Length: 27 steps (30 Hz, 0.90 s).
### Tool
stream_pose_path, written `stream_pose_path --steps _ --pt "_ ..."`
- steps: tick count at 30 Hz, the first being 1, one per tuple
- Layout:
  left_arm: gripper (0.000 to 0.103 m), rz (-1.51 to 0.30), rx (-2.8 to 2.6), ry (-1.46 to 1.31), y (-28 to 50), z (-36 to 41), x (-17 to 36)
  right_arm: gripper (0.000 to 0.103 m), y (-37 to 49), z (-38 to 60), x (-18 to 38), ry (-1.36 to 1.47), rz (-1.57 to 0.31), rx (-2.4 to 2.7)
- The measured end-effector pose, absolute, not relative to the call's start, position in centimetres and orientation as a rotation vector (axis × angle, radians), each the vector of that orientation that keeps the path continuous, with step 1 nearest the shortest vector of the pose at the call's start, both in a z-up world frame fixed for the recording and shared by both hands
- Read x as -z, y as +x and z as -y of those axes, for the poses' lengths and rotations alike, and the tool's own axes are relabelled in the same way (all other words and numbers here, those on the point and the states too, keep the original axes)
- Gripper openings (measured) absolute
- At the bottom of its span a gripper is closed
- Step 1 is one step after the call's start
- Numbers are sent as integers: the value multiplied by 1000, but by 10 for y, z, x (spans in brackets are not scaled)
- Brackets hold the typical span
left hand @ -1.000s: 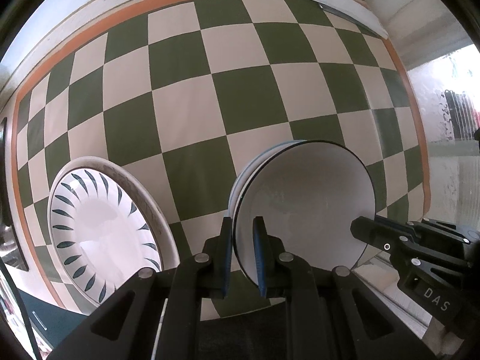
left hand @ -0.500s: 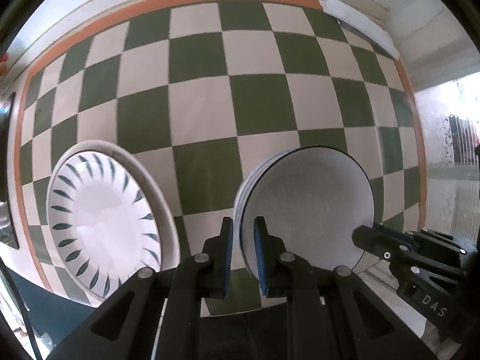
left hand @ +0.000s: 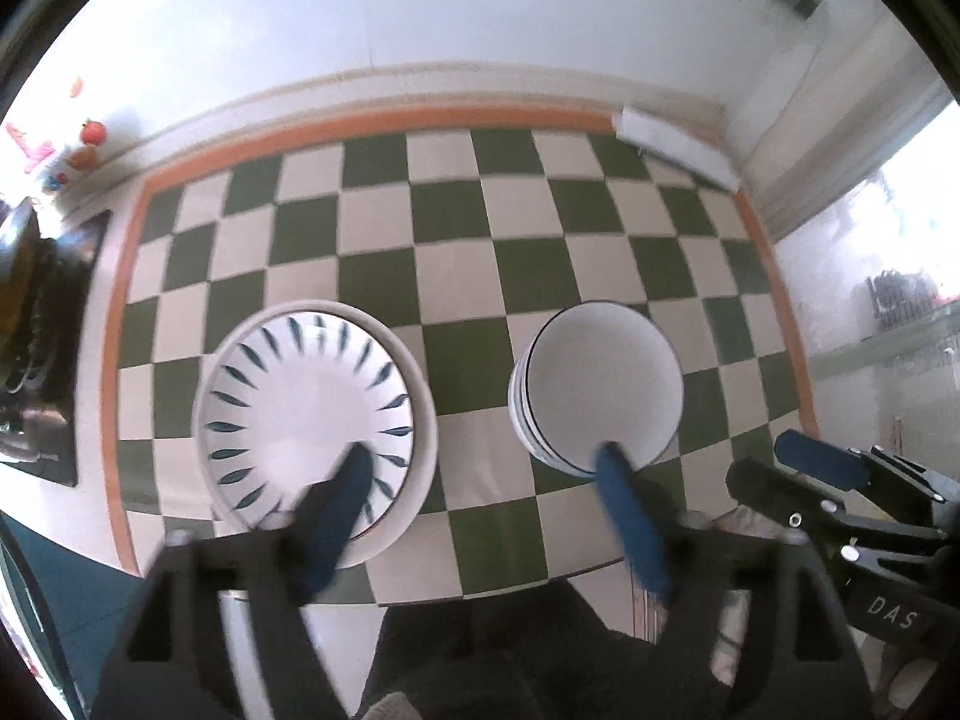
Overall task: Organize plates and bowls
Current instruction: 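Lower the three-bowl stack onto the cloth and open both grippers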
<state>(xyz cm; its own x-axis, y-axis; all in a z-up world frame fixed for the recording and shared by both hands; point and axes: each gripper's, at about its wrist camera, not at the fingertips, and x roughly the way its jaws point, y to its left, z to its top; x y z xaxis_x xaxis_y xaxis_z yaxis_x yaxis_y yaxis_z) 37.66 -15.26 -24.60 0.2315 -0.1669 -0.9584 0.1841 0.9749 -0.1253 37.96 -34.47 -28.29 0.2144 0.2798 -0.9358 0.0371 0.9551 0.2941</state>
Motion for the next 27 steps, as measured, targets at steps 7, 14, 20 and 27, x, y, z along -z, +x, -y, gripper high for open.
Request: stream_pose_path --steps 7,14,20,27 --pt "99 -1213 240 22 342 138 207 86 337 329 247 261 -1270 -161" --pt "102 -1140 247 5 321 130 183 90 307 324 218 210 -1196 -107" --pt "102 -1115 259 -5 311 130 173 91 293 325 200 199 -1160 -90" --pt "103 -1107 300 -41 316 133 175 92 295 331 198 206 -1157 -88"
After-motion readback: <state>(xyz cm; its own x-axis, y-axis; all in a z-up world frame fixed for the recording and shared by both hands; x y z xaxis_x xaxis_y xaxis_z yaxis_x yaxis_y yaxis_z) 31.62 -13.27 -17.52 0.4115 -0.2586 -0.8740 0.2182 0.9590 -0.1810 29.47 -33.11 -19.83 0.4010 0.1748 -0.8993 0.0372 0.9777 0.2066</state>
